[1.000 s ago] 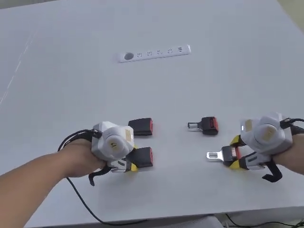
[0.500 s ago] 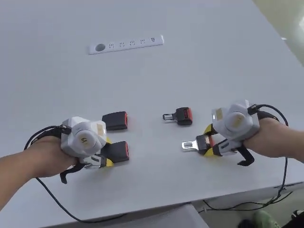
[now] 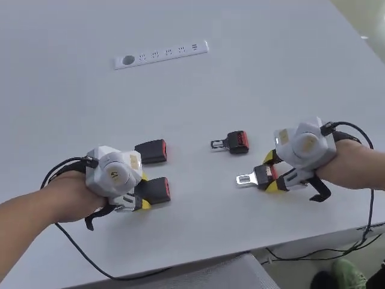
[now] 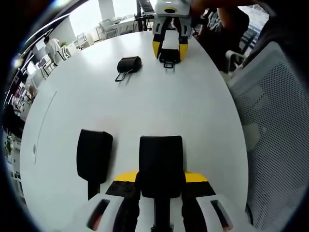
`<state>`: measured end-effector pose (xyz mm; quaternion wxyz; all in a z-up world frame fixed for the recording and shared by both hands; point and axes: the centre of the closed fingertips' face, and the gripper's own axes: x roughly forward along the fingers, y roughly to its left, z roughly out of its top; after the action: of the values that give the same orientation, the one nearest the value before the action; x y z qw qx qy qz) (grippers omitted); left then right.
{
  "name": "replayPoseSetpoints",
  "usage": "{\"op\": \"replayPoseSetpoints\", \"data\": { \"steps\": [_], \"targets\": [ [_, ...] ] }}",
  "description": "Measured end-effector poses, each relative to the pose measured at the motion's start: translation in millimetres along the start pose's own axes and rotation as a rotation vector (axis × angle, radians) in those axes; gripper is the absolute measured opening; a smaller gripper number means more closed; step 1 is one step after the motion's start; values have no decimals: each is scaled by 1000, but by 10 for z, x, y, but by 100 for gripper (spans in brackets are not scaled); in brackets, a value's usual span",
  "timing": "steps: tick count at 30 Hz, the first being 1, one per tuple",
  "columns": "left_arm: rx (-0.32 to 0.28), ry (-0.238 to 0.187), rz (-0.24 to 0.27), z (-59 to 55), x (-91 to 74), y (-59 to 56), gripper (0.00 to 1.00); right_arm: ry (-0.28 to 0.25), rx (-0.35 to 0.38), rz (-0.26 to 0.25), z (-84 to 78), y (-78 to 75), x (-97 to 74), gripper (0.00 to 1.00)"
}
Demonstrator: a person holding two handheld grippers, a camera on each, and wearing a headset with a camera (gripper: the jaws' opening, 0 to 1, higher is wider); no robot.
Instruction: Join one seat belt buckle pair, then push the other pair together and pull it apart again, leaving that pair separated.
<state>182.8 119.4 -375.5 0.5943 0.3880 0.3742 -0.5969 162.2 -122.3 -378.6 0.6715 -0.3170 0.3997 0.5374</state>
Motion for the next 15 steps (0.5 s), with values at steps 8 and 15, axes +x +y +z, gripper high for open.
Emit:
{"op": "replayPoseSetpoints", "data": {
  "steps": [8, 15],
  "targets": [
    [-17, -6, -4, -19, 3, 16, 34, 28, -10, 6, -4, -17, 7, 38],
    [-2, 28, -14, -16, 9, 16, 34, 36, -33, 22, -9, -40, 5, 36]
  ]
}}
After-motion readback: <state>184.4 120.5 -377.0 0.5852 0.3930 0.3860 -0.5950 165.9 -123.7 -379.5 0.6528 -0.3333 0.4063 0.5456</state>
